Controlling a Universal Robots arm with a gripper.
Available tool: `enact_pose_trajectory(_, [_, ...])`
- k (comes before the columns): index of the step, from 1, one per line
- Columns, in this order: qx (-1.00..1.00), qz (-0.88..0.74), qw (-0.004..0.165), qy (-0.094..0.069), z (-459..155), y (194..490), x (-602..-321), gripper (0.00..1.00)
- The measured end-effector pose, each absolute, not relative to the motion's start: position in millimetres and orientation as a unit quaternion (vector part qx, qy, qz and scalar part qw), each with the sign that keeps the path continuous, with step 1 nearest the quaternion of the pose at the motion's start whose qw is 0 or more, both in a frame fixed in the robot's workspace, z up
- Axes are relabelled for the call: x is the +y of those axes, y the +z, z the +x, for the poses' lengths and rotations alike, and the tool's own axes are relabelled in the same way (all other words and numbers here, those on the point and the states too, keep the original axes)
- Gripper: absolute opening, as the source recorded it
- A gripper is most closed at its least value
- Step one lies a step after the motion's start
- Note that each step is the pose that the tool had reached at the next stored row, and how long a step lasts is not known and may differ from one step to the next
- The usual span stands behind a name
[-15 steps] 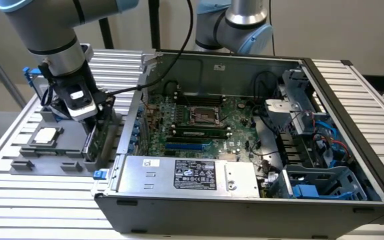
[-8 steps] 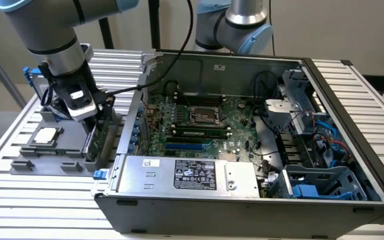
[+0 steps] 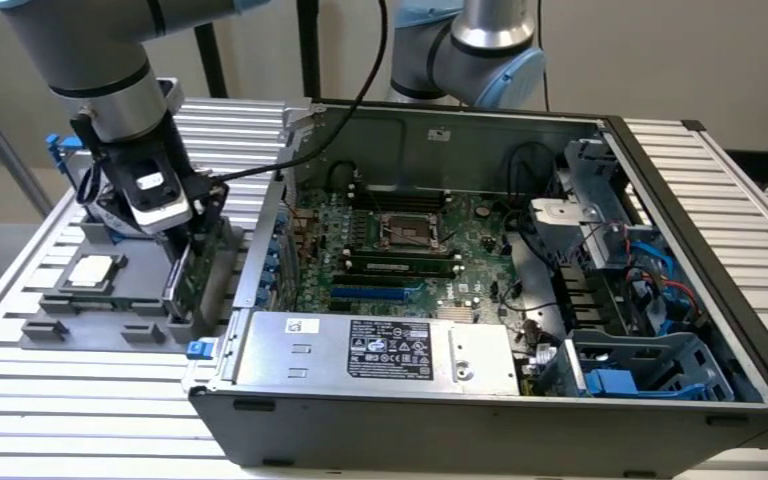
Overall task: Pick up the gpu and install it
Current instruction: 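Pick up the gpu and move the gpu toward the slot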
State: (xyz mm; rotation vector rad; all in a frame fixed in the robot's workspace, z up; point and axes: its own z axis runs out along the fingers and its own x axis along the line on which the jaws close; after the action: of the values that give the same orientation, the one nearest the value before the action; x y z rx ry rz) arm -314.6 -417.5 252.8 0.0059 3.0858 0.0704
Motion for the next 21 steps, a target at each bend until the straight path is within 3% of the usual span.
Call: enact_pose_trajectory(21, [0.999,0.002,0.027,0.024,-308.7,343.9,-419.8,0.0])
